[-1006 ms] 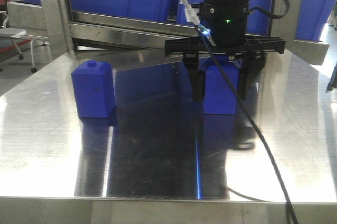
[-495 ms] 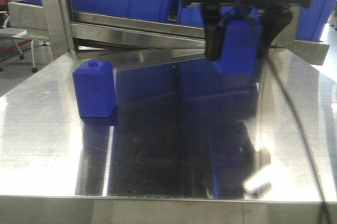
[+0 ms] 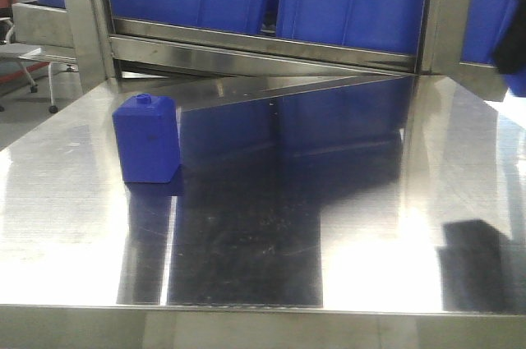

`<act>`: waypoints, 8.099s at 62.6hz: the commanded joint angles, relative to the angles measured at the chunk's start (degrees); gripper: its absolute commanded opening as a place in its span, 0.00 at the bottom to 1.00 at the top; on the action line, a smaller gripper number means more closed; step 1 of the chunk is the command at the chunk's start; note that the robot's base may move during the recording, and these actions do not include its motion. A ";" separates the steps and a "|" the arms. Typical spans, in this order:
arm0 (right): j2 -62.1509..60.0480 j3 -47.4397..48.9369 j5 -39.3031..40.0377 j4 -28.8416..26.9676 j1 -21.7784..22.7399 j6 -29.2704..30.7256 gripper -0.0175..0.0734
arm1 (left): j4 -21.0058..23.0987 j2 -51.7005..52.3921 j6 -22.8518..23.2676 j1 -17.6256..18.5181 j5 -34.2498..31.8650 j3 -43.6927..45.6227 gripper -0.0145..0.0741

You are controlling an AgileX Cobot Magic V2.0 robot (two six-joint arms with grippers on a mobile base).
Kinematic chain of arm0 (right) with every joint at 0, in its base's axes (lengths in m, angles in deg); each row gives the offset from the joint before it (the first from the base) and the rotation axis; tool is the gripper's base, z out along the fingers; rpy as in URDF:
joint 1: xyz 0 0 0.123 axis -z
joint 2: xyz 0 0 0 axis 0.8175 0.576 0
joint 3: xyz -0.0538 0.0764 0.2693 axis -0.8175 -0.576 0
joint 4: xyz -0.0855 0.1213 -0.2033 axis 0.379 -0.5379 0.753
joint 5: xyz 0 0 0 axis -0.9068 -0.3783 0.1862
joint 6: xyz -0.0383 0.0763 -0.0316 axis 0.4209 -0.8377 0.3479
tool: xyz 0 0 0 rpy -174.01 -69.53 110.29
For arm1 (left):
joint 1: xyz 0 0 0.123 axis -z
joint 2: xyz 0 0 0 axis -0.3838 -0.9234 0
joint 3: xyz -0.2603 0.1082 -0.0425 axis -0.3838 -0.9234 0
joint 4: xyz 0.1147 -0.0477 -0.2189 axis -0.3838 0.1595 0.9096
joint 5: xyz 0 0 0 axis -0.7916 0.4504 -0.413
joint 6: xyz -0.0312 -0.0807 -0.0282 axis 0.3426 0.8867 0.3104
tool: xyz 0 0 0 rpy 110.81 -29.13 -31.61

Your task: Pick and sort blue part to right shelf

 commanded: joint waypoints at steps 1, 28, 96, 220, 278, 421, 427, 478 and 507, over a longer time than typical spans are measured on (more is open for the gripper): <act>-6.05 -2.24 7.47 -0.59 3.50 2.50 0.66 | -0.02 1.22 0.58 0.02 -4.56 -1.33 0.30; -33.68 -19.89 23.71 7.19 8.60 2.78 0.66 | -0.02 1.22 0.58 0.02 -4.56 -1.33 0.30; -56.69 -23.61 22.58 7.19 8.60 2.78 0.66 | -0.02 1.22 0.58 0.02 -4.56 -1.33 0.30; -56.64 -23.61 22.58 7.19 8.60 2.78 0.66 | -16.34 -75.05 34.16 29.79 33.79 61.86 0.93; -56.64 -23.61 22.58 7.19 8.60 2.78 0.66 | -7.71 -106.88 34.06 29.79 69.25 96.56 0.93; -56.64 -23.61 22.58 7.19 8.60 2.78 0.66 | -4.33 -95.61 26.33 25.54 71.49 97.04 0.55; -56.64 -23.61 22.58 7.19 8.60 2.78 0.66 | -4.33 -94.17 26.33 25.08 71.69 97.04 0.51; -56.64 -23.61 22.58 7.19 8.60 2.78 0.66 | 2.13 -54.04 1.91 11.00 28.98 61.71 0.50; -56.64 -23.61 22.58 7.19 8.60 2.78 0.66 | 1.47 -29.32 1.91 1.09 17.38 38.57 0.50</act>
